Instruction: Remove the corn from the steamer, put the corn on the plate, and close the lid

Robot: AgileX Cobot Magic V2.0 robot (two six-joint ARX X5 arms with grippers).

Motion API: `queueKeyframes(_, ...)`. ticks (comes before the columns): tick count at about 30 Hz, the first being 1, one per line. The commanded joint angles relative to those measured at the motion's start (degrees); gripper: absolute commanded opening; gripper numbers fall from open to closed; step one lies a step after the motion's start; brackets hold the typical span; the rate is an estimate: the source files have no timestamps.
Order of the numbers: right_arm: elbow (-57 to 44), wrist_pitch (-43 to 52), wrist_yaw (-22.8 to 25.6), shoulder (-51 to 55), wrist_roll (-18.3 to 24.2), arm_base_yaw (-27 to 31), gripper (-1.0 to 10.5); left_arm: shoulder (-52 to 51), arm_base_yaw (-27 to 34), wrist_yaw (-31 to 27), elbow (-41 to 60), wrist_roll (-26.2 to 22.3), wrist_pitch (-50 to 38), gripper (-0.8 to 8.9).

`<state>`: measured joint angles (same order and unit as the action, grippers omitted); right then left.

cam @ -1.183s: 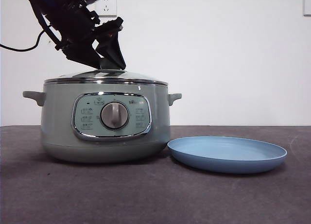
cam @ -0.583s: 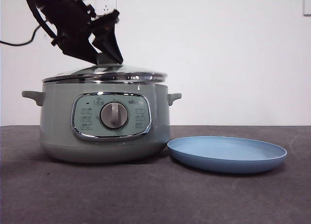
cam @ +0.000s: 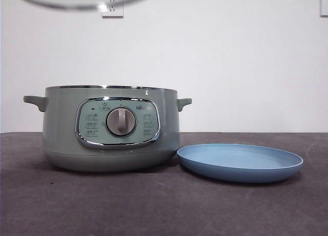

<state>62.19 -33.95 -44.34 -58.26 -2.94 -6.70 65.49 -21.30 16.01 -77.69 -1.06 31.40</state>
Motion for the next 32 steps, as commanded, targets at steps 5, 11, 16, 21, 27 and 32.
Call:
queueKeyframes(5,0.7,9.7,7.7,-6.0,-7.0,-9.0,5.6,-11.9,0.0,-1.2,-1.1,0.3,6.5,-0.08)
queueKeyframes(11,6.7,9.9,18.0,-15.8,-6.9,-19.5,5.6,-19.0,0.0,-1.6,-1.1,0.4,13.7,-0.08)
queueKeyframes(16,16.9,7.6,25.9,-26.6,-6.6,-26.0,5.6,-23.6,0.0,-4.6,-1.1,0.4,18.4,-0.08)
queueKeyframes(21,31.7,0.3,33.4,-39.9,-4.6,-30.8,5.6,-26.2,0.0,-5.4,-1.1,0.5,22.6,-0.08)
queueKeyframes(27,47.4,-6.5,39.5,-54.7,-3.2,-33.9,5.6,-26.7,0.0,-5.4,-1.1,0.4,24.6,-0.08)
queueKeyframes(32,53.1,-8.1,41.8,-63.0,-3.0,-35.0,5.6,-26.7,0.0,-5.4,-1.1,-0.4,25.4,-0.08)
